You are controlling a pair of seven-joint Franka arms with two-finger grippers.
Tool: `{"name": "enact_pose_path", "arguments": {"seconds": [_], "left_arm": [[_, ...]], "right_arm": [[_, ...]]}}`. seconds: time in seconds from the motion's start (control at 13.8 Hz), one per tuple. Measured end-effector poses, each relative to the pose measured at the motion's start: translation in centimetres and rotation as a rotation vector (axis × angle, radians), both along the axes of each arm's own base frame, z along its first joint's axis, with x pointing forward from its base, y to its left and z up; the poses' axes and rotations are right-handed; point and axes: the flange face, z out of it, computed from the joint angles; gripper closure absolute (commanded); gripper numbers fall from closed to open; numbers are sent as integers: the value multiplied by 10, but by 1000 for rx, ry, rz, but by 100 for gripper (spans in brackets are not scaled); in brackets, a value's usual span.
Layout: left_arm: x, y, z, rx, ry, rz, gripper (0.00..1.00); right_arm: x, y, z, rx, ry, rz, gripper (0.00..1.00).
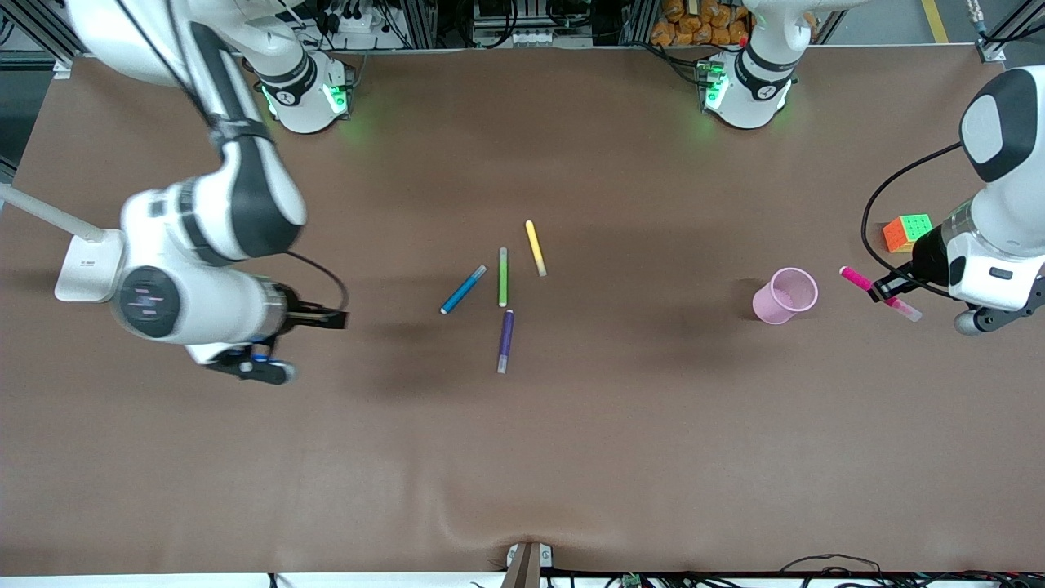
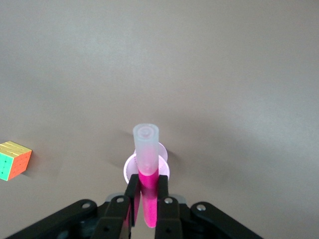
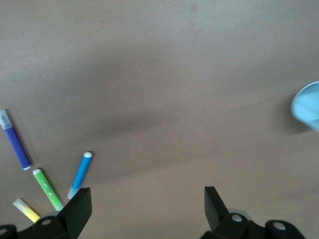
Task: Place pink and blue markers in matching cups
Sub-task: 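Lower the pink marker into the pink cup while the right gripper grasps the blue marker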
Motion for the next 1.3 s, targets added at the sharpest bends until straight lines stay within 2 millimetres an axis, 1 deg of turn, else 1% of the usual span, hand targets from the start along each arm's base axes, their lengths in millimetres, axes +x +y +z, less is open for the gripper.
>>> {"name": "enact_pose_path", "arguments": {"seconds": [0.22,0.43,0.51,0.58,0.72,0.8,0.94,1.16,1.23,1.3], "left_arm": [[-19,2,-15,3,-22,1,100],[-40,5,-35,6,-66,0,100],[-46,11,-39,8,-80,-10,100],[-50,21,-42,12,-92,-24,100],[-54,47,-44,22,-115,-47,100],[-55,54,-45,25,-123,-51,100],[-56,56,-51,28,-144,-58,100],[-58,56,-61,30,-170,-67,100],[-58,57,-62,31,-177,-67,100],[-58,57,-62,32,-182,-67,100]], "right_arm": [[-11,55,-30,-49,-2,-88,0],[-29,112,-75,-79,-49,-172,0],[-36,125,-90,-85,-61,-190,0],[-43,134,-105,-92,-66,-200,0],[-52,146,-128,-110,-64,-224,0],[-55,151,-137,-114,-69,-237,0],[-60,160,-154,-119,-83,-264,0],[-64,155,-177,-129,-87,-283,0],[-65,154,-183,-126,-95,-287,8],[-67,152,-189,-126,-99,-288,12]]}}
